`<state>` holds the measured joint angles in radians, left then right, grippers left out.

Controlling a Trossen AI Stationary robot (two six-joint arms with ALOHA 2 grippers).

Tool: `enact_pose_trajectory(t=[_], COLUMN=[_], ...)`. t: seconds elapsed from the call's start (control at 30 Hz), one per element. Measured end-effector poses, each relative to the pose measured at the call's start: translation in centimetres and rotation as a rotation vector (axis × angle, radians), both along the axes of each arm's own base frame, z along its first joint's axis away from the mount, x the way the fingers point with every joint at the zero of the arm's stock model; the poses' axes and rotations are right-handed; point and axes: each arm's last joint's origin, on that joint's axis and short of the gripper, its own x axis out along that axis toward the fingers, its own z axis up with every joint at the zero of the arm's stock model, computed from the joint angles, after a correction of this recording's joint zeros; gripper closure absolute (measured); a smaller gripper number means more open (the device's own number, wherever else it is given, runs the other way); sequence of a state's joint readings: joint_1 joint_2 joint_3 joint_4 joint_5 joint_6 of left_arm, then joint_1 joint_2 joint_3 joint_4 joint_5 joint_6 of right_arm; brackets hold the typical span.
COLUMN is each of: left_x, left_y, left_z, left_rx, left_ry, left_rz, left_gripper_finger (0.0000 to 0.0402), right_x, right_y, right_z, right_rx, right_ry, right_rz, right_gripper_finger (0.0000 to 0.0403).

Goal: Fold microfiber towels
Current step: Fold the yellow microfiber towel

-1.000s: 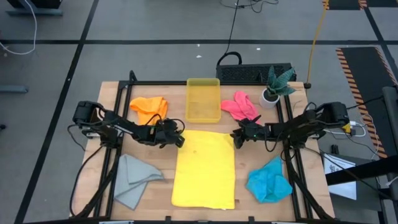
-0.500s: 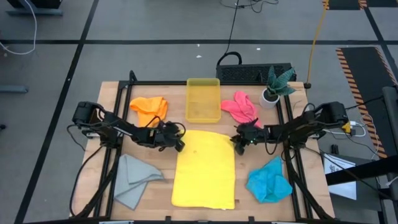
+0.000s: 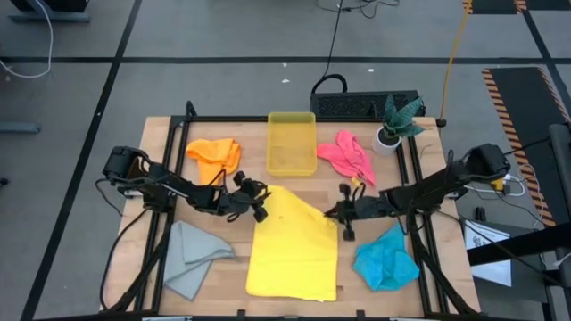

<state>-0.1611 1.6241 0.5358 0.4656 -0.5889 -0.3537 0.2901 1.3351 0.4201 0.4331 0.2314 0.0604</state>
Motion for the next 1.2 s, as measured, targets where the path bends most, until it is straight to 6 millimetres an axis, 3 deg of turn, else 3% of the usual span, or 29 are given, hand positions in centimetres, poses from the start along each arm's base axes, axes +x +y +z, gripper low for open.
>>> enact_pose_trajectory(t=[0.17, 0.33, 0.73, 0.83, 0.97, 1.1, 1.2], left_x=[0.1, 0.3, 0.5, 0.4, 0.4, 0.6, 0.8], left_y=[-0.3, -1.5, -6.4, -5.6, -3.0, -0.6, 0.1], left_z=[-0.2, -0.7, 1.0, 0.9, -0.1, -1.2, -1.3], left_rx=[0.058, 0.102, 0.257, 0.208, 0.007, -0.259, -0.374], left_ry=[0.037, 0.060, -0.031, -0.035, -0.029, 0.015, 0.018], left_rz=[-0.060, -0.195, -0.488, -0.312, -0.070, -0.021, -0.067], left_gripper_finger=[0.0275, 0.0275, 0.0275, 0.0275, 0.0275, 0.0275, 0.0275], right_x=[0.1, -0.5, -1.4, -1.5, -1.6, -1.6, -1.6], right_y=[2.3, 3.6, 4.2, 4.1, 4.1, 4.1, 4.1], right_z=[0.6, -0.6, -3.8, -3.9, -3.9, -3.9, -3.8], right_rx=[-0.010, 0.021, 0.083, 0.104, 0.107, 0.108, 0.109], right_ry=[-0.024, 0.054, 0.219, 0.224, 0.223, 0.222, 0.219], right_rz=[0.100, 0.132, 0.065, 0.048, 0.049, 0.049, 0.050], right_gripper_finger=[0.0401, 0.0401, 0.0401, 0.0401, 0.0401, 0.0401, 0.0401])
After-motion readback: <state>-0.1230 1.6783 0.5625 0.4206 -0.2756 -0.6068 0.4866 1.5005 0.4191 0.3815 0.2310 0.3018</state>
